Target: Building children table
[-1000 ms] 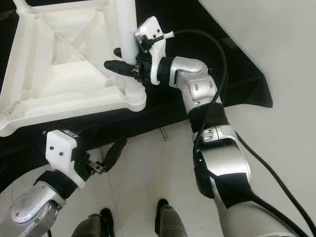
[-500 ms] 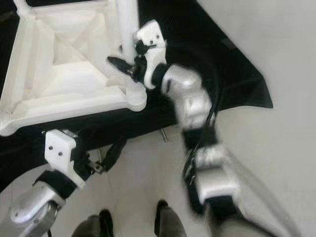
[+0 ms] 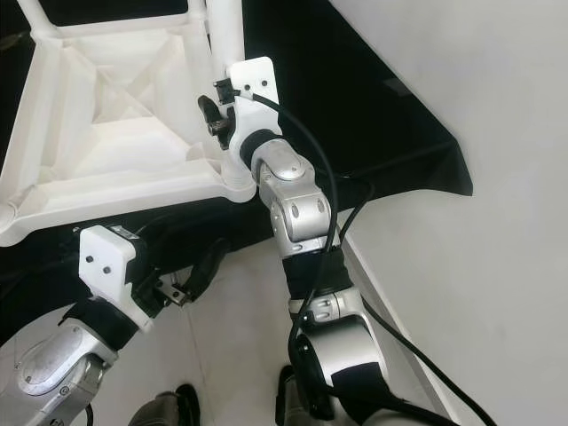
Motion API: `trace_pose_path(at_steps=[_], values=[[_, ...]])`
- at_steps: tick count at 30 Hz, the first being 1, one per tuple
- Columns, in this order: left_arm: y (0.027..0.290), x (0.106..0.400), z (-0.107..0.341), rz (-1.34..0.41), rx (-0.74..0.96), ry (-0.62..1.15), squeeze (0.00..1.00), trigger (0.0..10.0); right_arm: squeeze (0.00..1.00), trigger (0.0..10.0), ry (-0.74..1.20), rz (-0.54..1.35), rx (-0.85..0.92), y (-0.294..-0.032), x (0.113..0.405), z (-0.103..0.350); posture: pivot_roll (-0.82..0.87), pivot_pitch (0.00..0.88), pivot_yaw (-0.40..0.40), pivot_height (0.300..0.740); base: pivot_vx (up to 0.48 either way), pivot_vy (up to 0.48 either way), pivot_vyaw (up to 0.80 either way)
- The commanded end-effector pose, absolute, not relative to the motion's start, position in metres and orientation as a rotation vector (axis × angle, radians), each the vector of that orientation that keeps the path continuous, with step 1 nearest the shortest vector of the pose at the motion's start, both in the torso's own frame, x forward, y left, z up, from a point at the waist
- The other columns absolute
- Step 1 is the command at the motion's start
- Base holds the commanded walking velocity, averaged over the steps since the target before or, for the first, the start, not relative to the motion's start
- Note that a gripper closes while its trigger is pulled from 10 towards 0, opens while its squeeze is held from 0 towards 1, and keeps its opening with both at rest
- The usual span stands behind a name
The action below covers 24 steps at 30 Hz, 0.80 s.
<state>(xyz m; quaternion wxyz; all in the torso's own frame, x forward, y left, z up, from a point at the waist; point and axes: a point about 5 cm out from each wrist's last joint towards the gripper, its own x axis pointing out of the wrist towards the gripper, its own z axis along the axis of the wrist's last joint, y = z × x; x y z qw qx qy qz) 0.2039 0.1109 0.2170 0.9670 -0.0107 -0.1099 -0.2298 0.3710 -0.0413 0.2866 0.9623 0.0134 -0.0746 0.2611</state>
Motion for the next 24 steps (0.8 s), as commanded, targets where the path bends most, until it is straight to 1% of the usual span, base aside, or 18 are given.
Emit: trace_pose_path(at_steps=[1, 2, 4, 5, 6, 7, 8, 9, 10, 11, 13, 15, 21, 22, 23, 24], values=[[0.111, 0.205, 0.214, -0.447, -0.023, -0.216, 0.0, 10.0, 0.63, 10.0, -0.033, 0.551, 0.072, -0.038, 0.371, 0.261, -0.02, 0.296, -0.054, 0.74, 0.0, 0.0, 0.0], [0.111, 0.205, 0.215, -0.442, -0.022, -0.222, 0.0, 10.0, 1.0, 10.0, -0.06, 0.594, 0.081, -0.037, 0.369, 0.268, -0.02, 0.296, -0.057, 0.74, 0.0, 0.0, 0.0], [0.111, 0.205, 0.215, -0.442, -0.022, -0.222, 0.0, 10.0, 1.0, 10.0, -0.06, 0.594, 0.081, -0.037, 0.369, 0.268, -0.02, 0.296, -0.057, 0.74, 0.0, 0.0, 0.0], [0.113, 0.206, 0.217, -0.431, -0.018, -0.228, 0.0, 10.0, 1.0, 10.0, -0.093, 0.638, 0.096, -0.038, 0.368, 0.276, -0.01, 0.296, -0.059, 0.74, 0.0, 0.0, 0.0], [0.115, 0.205, 0.218, -0.418, -0.014, -0.231, 0.0, 10.0, 0.04, 10.0, -0.146, 0.759, 0.092, -0.035, 0.365, 0.287, -0.01, 0.295, -0.057, 0.74, 0.0, 0.0, 0.0], [0.115, 0.205, 0.218, -0.418, -0.014, -0.231, 0.0, 10.0, 0.04, 10.0, -0.146, 0.759, 0.092, -0.035, 0.365, 0.287, -0.01, 0.295, -0.057, 0.74, 0.0, 0.0, 0.0], [0.117, 0.205, 0.218, -0.409, -0.011, -0.232, 0.0, 10.0, 0.04, 10.0, -0.186, 0.881, 0.071, -0.033, 0.363, 0.295, -0.01, 0.295, -0.057, 0.74, 0.0, 0.0, 0.0], [0.118, 0.205, 0.218, -0.405, -0.01, -0.232, 0.0, 10.0, 0.0, 10.0, -0.213, 1.005, 0.016, -0.032, 0.361, 0.299, -0.01, 0.295, -0.056, 0.74, 0.0, 0.0, 0.0], [0.118, 0.205, 0.218, -0.404, -0.011, -0.231, 0.0, 10.0, 0.0, 10.0, -0.228, 1.12, -0.044, -0.033, 0.359, 0.301, -0.01, 0.296, -0.053, 0.74, 0.0, 0.0, 0.0], [0.118, 0.205, 0.218, -0.404, -0.011, -0.231, 0.0, 10.0, 0.0, 10.0, -0.228, 1.12, -0.044, -0.033, 0.359, 0.301, -0.01, 0.296, -0.053, 0.74, 0.0, 0.0, 0.0], [0.118, 0.205, 0.218, -0.406, -0.012, -0.23, 0.0, 10.0, 0.0, 10.0, -0.221, 1.232, -0.112, -0.037, 0.36, 0.301, -0.01, 0.295, -0.05, 0.74, 0.0, 0.0, 0.0], [0.117, 0.205, 0.218, -0.409, -0.013, -0.23, 0.0, 10.0, 0.0, 10.0, -0.213, 1.292, -0.151, -0.041, 0.363, 0.302, -0.01, 0.296, -0.051, 0.74, 0.0, 0.0, 0.0], [0.117, 0.205, 0.218, -0.411, -0.013, -0.232, 0.0, 10.0, 0.0, 10.0, -0.215, 1.369, -0.159, -0.045, 0.366, 0.305, 0.0, 0.302, -0.049, 0.74, 0.0, 0.0, 0.0], [0.117, 0.205, 0.219, -0.411, -0.013, -0.233, 0.0, 10.0, 0.0, 4.2, -0.213, 1.384, -0.148, -0.045, 0.366, 0.306, 0.01, 0.304, -0.046, 0.74, 0.0, 0.0, 0.0], [0.118, 0.204, 0.219, -0.41, -0.014, -0.233, 0.0, 10.0, 0.0, 0.0, -0.207, 1.399, -0.148, -0.045, 0.366, 0.305, 0.02, 0.311, -0.038, 0.74, 0.0, 0.0, 0.0], [0.118, 0.204, 0.219, -0.41, -0.014, -0.233, 0.0, 10.0, 0.0, 0.0, -0.207, 1.399, -0.148, -0.045, 0.366, 0.305, 0.02, 0.311, -0.038, 0.74, 0.0, 0.0, 0.0]])
